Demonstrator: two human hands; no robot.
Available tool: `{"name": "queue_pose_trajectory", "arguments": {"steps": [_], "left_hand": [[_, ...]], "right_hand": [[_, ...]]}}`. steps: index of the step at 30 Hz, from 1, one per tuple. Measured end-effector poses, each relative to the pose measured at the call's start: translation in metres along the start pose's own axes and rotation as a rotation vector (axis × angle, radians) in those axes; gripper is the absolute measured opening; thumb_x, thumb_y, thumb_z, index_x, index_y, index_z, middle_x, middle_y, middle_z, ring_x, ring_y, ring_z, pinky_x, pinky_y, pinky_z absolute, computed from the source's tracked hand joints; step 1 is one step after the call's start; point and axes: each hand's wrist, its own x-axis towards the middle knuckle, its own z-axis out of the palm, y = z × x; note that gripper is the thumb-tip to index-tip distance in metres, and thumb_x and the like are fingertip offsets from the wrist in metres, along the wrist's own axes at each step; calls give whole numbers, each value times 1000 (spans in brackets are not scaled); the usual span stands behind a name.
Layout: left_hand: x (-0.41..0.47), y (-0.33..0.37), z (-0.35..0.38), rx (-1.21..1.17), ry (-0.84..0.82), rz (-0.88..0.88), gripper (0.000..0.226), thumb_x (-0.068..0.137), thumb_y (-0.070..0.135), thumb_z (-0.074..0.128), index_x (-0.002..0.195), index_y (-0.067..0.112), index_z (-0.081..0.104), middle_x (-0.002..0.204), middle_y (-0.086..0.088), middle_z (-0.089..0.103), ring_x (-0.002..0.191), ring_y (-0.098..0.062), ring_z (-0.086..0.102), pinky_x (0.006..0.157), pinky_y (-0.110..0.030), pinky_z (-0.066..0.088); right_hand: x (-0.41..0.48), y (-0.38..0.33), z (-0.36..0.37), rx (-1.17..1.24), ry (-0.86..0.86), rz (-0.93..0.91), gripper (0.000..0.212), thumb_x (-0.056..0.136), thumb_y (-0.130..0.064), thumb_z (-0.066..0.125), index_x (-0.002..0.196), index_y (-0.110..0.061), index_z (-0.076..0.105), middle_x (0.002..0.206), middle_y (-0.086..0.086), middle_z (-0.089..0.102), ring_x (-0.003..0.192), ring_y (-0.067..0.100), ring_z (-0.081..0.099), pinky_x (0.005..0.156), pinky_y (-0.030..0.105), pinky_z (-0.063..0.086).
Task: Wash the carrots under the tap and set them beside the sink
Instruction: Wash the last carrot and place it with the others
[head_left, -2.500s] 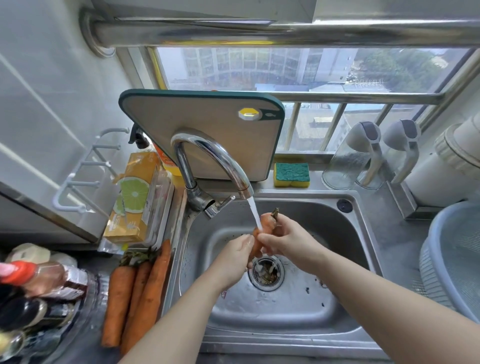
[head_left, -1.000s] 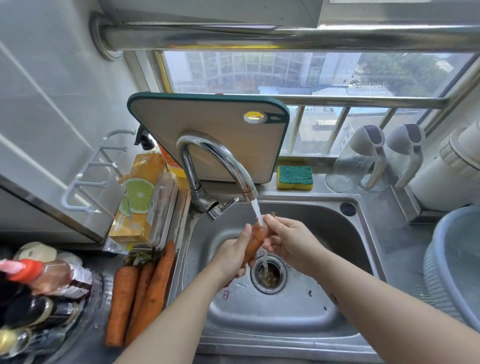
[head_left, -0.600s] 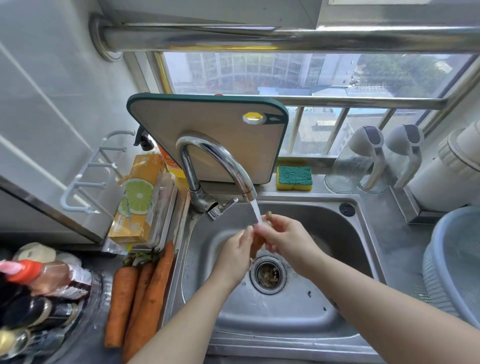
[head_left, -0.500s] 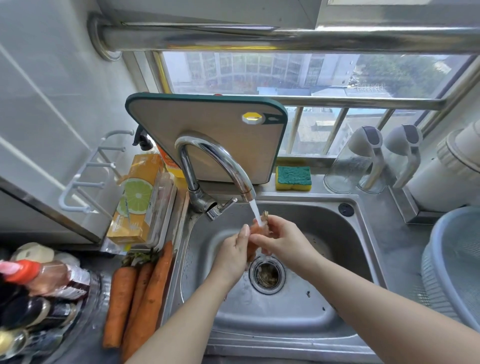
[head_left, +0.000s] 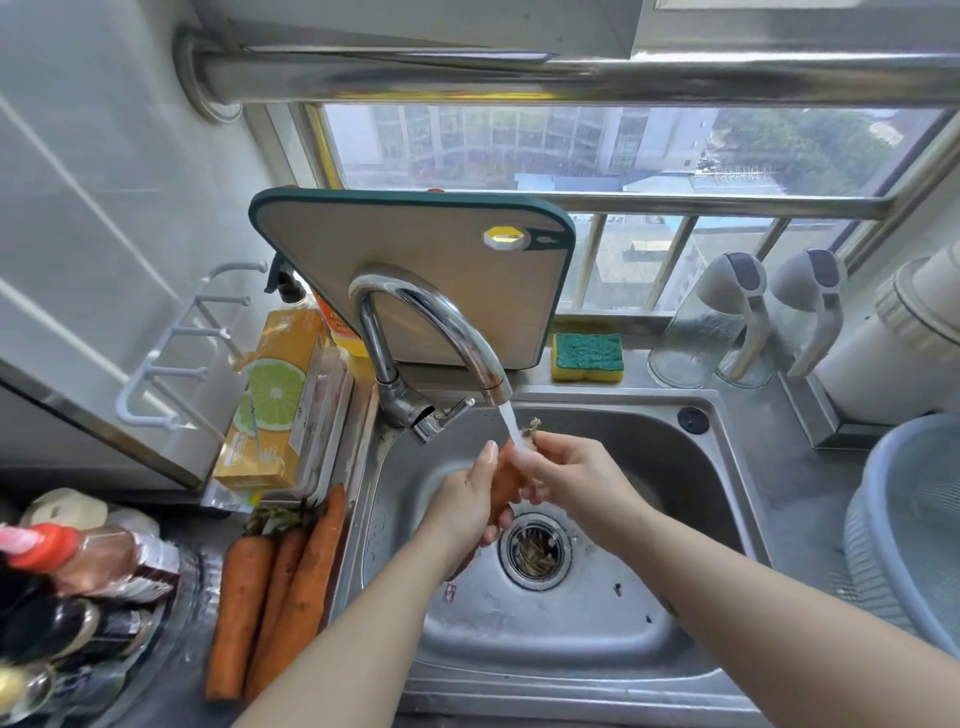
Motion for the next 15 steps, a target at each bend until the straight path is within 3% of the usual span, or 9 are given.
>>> {"name": "queue_pose_trajectory", "arguments": {"steps": [4, 8, 10, 15], "left_hand": [[3, -4, -4, 15, -59, -52, 60, 96, 58, 26, 76, 14, 62, 53, -1, 56, 38, -11, 40, 41, -21, 33], [5, -8, -10, -107, -204, -134, 67, 88, 70, 28, 80, 14, 62, 59, 0, 53, 40, -8, 37, 39, -19, 32], [5, -7, -12, -191, -254, -163, 64, 83, 73, 35, 78, 16, 63, 59, 2, 51, 40, -7, 35, 39, -17, 31], [5, -5, -13, -233, -307, -44, 48, 88, 56, 47, 87, 11, 64, 65, 3, 53, 45, -6, 39, 45, -16, 34]], "right_hand": [[2, 1, -2, 229, 24, 121, 31, 95, -20, 54, 96, 8, 65, 64, 10, 52, 49, 9, 49, 50, 18, 43], [-2, 2, 0, 152, -99, 82, 13, 91, -8, 59, 99, -1, 66, 70, 5, 59, 55, 9, 52, 55, 17, 46], [-2, 3, 0, 108, -132, 45, 17, 88, -1, 61, 104, 2, 64, 71, 4, 59, 56, 9, 51, 55, 18, 45], [3, 5, -4, 175, -20, 62, 18, 87, -11, 65, 99, 2, 67, 68, 3, 58, 53, 8, 50, 53, 16, 44]]}}
